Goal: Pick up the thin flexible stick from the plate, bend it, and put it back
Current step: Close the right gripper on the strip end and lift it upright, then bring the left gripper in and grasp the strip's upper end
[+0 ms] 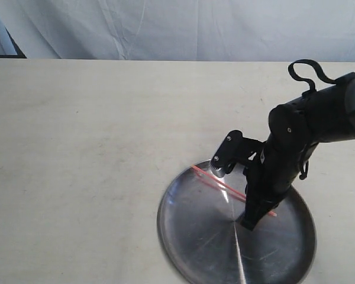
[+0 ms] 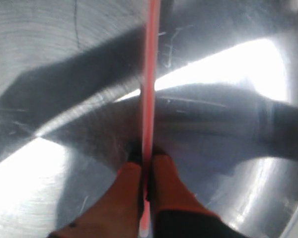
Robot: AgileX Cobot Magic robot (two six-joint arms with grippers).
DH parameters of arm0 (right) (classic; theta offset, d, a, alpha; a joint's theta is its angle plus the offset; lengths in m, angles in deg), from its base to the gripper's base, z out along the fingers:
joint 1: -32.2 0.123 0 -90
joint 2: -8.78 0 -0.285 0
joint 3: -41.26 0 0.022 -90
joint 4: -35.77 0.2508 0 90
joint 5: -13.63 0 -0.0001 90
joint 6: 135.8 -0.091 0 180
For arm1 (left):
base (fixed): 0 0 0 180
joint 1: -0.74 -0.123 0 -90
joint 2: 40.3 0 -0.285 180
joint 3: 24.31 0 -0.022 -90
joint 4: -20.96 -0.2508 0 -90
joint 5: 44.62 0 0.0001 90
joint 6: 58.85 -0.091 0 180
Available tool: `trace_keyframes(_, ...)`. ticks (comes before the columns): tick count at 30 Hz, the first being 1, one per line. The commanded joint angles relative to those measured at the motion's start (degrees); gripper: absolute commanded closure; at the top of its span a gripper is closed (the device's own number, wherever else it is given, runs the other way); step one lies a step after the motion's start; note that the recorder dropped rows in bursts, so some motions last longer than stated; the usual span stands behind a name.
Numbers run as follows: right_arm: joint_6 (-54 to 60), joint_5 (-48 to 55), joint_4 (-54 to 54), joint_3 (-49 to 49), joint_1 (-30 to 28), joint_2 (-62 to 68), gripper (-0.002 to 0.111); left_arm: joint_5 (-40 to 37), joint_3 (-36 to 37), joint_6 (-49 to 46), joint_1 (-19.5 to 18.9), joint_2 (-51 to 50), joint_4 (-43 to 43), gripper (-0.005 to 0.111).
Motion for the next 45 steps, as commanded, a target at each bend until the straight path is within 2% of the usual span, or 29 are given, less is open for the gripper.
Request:
trace_keyframes(1, -0.2, 1.1, 0.7, 1.5, 0.4, -1.3, 0.109, 0.8, 0.1, -0.1, 0.3, 0.6, -0.4, 0.056)
trace_keyframes(10, -3.4, 6.2, 1.7, 1.5, 0.4, -15.9, 0.109, 0.8, 0.1, -0.1, 0.3, 0.6, -0.4, 0.056)
trace_keyframes(19, -4.6, 8.7, 2.3, 1.5, 0.4, -24.2, 0.109, 0.8, 0.1, -0.1, 0.3, 0.6, -0.4, 0.056)
trace_keyframes(27, -4.6, 14.3, 8.2, 1.5, 0.4, -30.3, 0.109, 1.3, 0.1, -0.1, 0.3, 0.6, -0.4, 0.056)
trace_keyframes(29, -4.6, 16.1, 10.1, 1.5, 0.4, -32.1, 0.109, 4.5, 0.1, 2.1, 0.3, 0.6, 2.4, 0.056)
trace_keyframes(33, -4.6, 19.1, 14.1, 1.5, 0.4, -35.1, 0.109, 19.5, 0.1, 16.7, 0.3, 0.6, 12.9, 0.056)
trace_keyframes(35, -4.6, 20.1, 16.2, 1.5, 0.4, -36.5, 0.109, 24.2, 0.1, 22.3, 0.3, 0.6, 8.1, 0.056)
trace_keyframes(36, -4.6, 20.6, 17.4, 1.5, 0.4, -37.3, 0.109, 25.4, 0.1, 26.2, 0.3, 0.6, 1.0, 0.056)
trace_keyframes(39, -3.4, 21.3, 21.0, 1.5, 0.4, -39.9, 0.109, 32.3, -2.0, 47.1, 0.3, -0.3, -33.8, 0.056)
trace_keyframes(41, -2.6, 21.3, 23.5, 1.5, 0.4, -41.6, 0.109, 39.3, -5.2, 58.2, 0.3, -2.6, -52.8, 0.056)
trace_keyframes(43, -2.1, 21.3, 25.6, 1.5, 0.4, -43.1, 0.109, 42.9, -8.3, 64.6, 0.1, -6.0, -61.0, 0.056)
trace_keyframes(45, -1.5, 21.5, 28.0, 1.5, 0.4, -44.6, 0.109, 43.0, -11.8, 70.9, 0.0, -11.3, -64.7, 0.056)
